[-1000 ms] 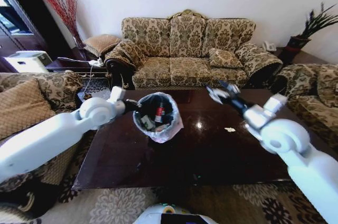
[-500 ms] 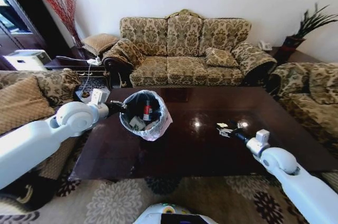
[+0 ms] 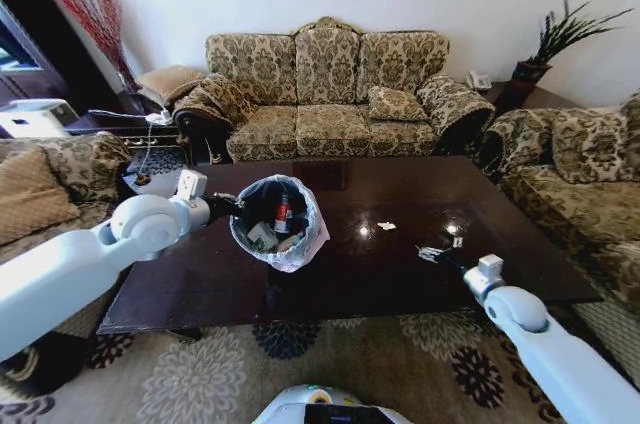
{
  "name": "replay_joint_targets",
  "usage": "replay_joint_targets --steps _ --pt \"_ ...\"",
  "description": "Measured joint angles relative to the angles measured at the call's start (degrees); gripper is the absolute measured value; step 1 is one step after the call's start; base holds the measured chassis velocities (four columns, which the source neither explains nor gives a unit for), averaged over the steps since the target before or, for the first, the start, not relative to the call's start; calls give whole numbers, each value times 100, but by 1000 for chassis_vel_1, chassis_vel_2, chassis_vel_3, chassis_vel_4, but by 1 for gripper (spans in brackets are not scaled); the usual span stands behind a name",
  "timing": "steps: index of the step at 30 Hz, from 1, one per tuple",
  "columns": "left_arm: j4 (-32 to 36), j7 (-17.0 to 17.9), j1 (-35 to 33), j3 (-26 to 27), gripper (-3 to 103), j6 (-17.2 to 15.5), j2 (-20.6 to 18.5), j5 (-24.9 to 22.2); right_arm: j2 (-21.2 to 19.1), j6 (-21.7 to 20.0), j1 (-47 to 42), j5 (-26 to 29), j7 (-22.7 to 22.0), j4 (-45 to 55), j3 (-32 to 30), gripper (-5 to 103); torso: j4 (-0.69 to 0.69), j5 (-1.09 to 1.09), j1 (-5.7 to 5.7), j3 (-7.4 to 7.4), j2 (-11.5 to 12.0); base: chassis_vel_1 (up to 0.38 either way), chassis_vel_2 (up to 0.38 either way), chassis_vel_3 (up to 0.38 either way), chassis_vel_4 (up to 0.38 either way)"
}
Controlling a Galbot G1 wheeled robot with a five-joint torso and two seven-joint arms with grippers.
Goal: Move to the front of the table and place the trash on the table into the trash bin.
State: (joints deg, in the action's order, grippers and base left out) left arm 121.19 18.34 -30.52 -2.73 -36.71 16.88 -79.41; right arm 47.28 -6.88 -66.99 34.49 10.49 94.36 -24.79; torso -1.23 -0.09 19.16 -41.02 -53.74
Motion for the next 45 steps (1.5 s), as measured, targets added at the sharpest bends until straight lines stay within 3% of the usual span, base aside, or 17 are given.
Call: replay_joint_targets --steps 1,4,6,9,10,17,22,25,27,30,45 --pt "21 7 -2 -12 0 0 9 3 201 -40 295 -24 -73 -197 239 100 -7 6 -2 1 0 65 93 -14 7" --pt "45 10 -11 -30 0 -2 10 3 453 -64 608 -119 -190 -477 495 100 -9 7 -2 1 0 60 41 0 17" --pt "78 13 -13 -62 0 -5 11 3 801 -119 967 -364 -762 -844 815 100 0 8 -4 2 0 0 0 0 0" --pt "89 11 -11 -90 0 -5 9 1 1002 -215 1161 -371 -1075 -1060 947 100 4 16 -3 1 0 0 0 0 0" --pt "90 11 -3 -116 0 -5 9 0 1122 -255 1307 -371 -1207 -1242 1019 100 5 9 -2 1 0 0 0 0 0" --pt "32 15 6 -185 0 -5 75 0 1399 -139 1847 -371 -1323 -1857 1194 100 -2 7 -3 1 0 0 0 0 0" --pt "-18 16 33 -229 0 -7 131 6 1497 -169 2090 -333 -1322 -2130 1278 102 1 7 -3 1 0 0 0 0 0" --pt "-58 17 44 -245 0 -7 147 9 1574 -309 2218 -309 -1374 -2335 1325 91 2 10 -2 1 0 0 0 0 0" --pt "-64 17 44 -245 0 -7 148 10 1577 -315 2229 -295 -1367 -2365 1328 91 1 9 -2 1 0 0 0 0 0" --pt "-121 17 54 -271 0 -7 194 15 1585 -383 2282 -103 -1297 -2501 1352 79 1 9 -3 1 0 0 0 0 0" --pt "-202 17 149 -399 0 -4 279 31 1527 -368 2244 -65 -1150 -2578 1316 39 1 8 -3 2 -1 0 0 0 0"
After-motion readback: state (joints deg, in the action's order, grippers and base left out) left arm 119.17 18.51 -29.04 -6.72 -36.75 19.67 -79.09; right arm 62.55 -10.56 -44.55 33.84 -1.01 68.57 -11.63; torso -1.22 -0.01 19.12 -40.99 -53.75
